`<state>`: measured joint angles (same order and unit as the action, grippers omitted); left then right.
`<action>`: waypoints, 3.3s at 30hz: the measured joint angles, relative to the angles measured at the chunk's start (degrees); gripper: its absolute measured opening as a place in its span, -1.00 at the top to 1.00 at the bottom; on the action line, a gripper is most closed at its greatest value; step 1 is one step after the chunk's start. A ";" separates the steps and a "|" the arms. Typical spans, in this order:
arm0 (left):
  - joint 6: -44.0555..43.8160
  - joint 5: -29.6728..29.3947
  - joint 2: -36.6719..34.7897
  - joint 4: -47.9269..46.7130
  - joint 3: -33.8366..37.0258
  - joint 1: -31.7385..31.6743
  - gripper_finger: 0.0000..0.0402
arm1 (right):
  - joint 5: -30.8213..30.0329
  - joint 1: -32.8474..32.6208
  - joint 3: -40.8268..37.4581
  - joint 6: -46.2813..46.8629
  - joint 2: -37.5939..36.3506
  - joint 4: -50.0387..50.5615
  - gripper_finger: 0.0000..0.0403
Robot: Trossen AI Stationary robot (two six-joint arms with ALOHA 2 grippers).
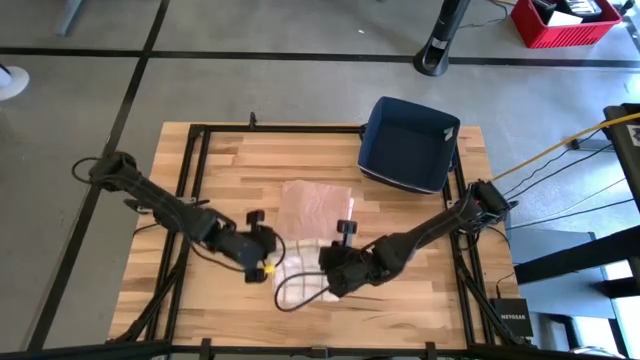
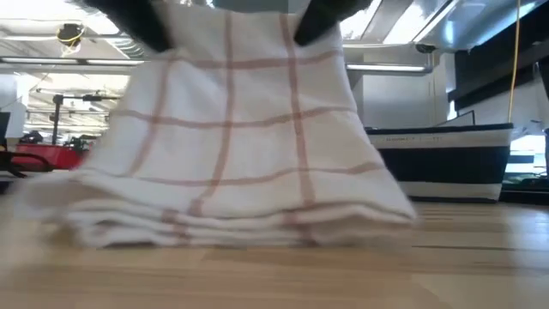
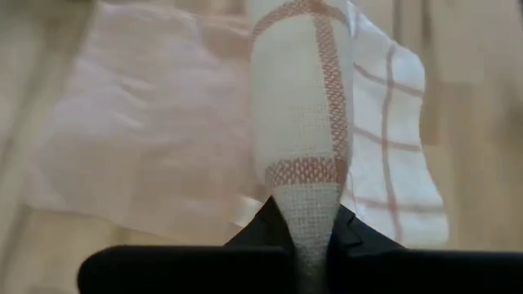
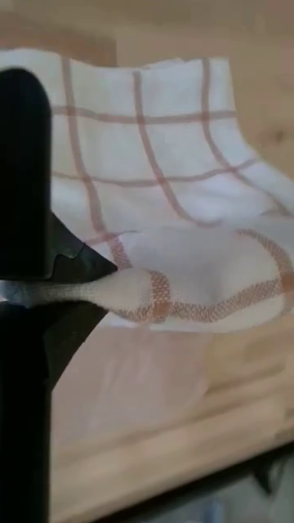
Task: Fold towel
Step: Stack the white with red-stripe towel on top of the pink towel, then return to Home Position
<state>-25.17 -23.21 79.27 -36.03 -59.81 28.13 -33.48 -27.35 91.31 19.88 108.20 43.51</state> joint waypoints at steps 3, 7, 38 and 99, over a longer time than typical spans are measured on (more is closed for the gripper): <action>4.50 -0.28 -0.49 0.02 -0.02 -3.27 0.96 | -2.24 1.59 0.98 3.01 0.00 4.07 0.95; 8.62 0.02 -0.49 -2.40 -0.02 -6.85 0.97 | -5.06 3.15 2.43 6.81 0.00 7.31 0.94; 20.87 -1.32 1.98 -0.72 -3.48 -21.72 0.96 | -7.38 15.39 -0.44 16.08 0.96 16.99 0.93; 18.36 -0.41 -43.79 19.99 28.25 -4.74 0.84 | 20.10 3.91 -57.91 -2.27 -46.84 -51.56 0.65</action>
<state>-6.81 -23.62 35.48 -16.04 -31.56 23.39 -13.38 -23.44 33.41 17.60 61.36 -8.05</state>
